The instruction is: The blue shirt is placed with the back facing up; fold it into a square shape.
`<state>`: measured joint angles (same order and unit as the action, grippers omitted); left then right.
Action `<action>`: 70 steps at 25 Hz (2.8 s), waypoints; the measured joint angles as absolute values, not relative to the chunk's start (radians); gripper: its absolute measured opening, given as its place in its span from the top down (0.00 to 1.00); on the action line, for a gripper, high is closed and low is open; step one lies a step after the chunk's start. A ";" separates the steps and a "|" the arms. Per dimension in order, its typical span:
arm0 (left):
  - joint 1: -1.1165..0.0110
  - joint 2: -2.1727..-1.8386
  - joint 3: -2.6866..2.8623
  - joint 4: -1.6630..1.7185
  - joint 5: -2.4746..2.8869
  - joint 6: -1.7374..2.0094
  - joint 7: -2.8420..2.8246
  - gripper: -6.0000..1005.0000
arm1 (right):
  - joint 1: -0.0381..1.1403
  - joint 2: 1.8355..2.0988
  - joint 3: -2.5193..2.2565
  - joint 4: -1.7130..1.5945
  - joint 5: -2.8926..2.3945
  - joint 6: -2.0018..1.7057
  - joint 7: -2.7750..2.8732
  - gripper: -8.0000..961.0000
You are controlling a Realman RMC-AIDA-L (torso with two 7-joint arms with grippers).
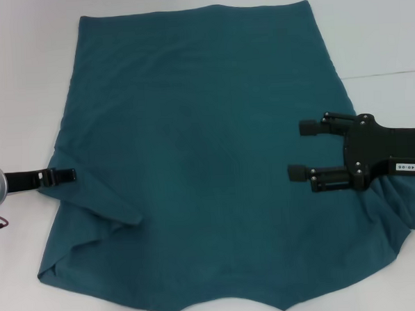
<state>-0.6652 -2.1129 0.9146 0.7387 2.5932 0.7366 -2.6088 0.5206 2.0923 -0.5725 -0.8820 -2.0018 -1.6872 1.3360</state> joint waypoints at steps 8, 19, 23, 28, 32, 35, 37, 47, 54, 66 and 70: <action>-0.679 -2.107 0.914 0.708 2.594 0.726 -2.603 0.12 | 0.523 2.092 -0.572 -0.871 -2.002 -1.686 1.336 0.04; -0.681 -2.110 0.914 0.695 2.594 0.723 -2.577 0.15 | 0.520 2.092 -0.572 -0.871 -2.002 -1.688 1.343 0.04; -0.681 -2.110 0.914 0.695 2.592 0.726 -2.571 0.24 | 0.520 2.092 -0.572 -0.871 -2.002 -1.689 1.344 0.05; -0.682 -2.115 0.914 0.702 2.587 0.732 -2.560 0.44 | 0.519 2.092 -0.572 -0.871 -2.002 -1.690 1.345 0.05; -0.687 -2.118 0.914 0.723 2.585 0.745 -2.560 0.61 | 0.518 2.092 -0.572 -0.871 -2.002 -1.690 1.345 0.05; -0.689 -2.127 0.914 0.754 2.585 0.760 -2.559 0.73 | 0.518 2.092 -0.572 -0.871 -2.002 -1.688 1.345 0.05; -0.697 -2.133 0.915 0.768 2.585 0.769 -2.557 0.86 | 0.517 2.092 -0.572 -0.871 -2.002 -1.686 1.345 0.05; -0.761 -2.149 0.961 0.770 2.588 0.792 -2.561 0.95 | 0.514 2.092 -0.569 -0.871 -1.991 -1.685 1.337 0.05; -0.765 -2.161 0.943 0.802 2.585 0.776 -2.597 0.87 | 0.512 2.092 -0.567 -0.858 -1.991 -1.685 1.332 0.05; -0.747 -2.157 0.946 0.834 2.567 0.813 -2.573 0.33 | 0.509 2.090 -0.546 -0.846 -1.983 -1.688 1.349 0.05; -0.672 -2.153 0.926 0.927 2.426 0.937 -2.425 0.23 | 0.491 2.087 -0.517 -0.868 -1.966 -1.691 1.402 0.05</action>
<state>-0.6722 -2.1529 0.9265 0.9269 2.4262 0.9366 -2.4249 0.4912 2.0872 -0.5174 -0.8682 -1.9664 -1.6908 1.4021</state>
